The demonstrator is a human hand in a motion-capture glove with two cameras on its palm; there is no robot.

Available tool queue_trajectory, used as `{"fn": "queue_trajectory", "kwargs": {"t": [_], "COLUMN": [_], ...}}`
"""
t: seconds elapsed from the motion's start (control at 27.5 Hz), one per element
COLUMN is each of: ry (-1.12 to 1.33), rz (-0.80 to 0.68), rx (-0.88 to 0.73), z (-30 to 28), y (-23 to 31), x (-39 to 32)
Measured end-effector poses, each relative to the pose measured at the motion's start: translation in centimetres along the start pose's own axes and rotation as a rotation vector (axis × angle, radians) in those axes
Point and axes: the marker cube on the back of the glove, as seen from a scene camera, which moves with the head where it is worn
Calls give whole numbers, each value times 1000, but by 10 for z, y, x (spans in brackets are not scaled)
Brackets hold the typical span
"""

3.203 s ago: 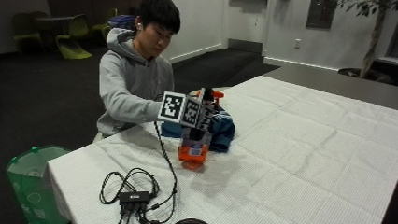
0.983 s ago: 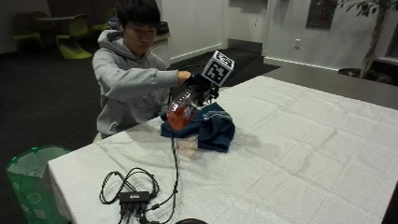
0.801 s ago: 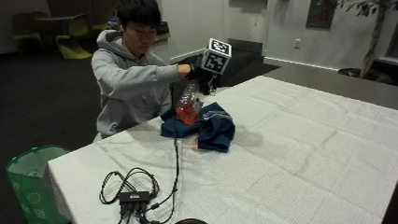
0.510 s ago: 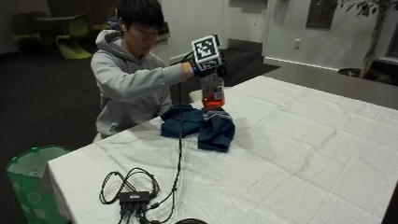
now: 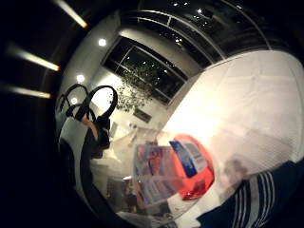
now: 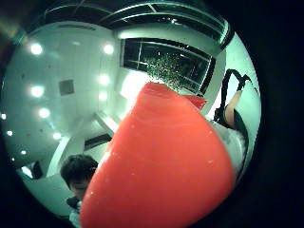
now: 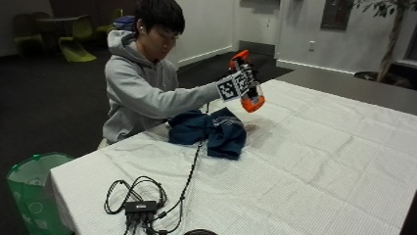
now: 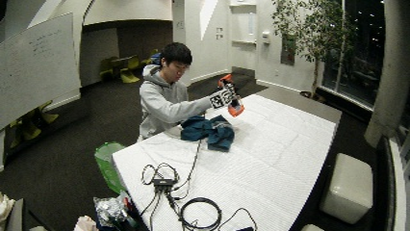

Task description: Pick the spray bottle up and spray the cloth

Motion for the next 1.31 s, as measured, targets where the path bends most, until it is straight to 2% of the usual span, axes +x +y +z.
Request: {"fn": "queue_trajectory", "kwargs": {"t": [0.36, 0.69, 0.87, 0.98, 1.2, 1.31], "ry": [142, 191, 233, 203, 296, 290], "rz": [82, 110, 104, 115, 68, 58], "rx": [-93, -453, -361, -371, -223, -214], "z": [46, 41, 32, 23, 18, 13], "y": [-21, -6, -13, -2, -4, 2], "x": [72, 61, 55, 45, 45, 34]}}
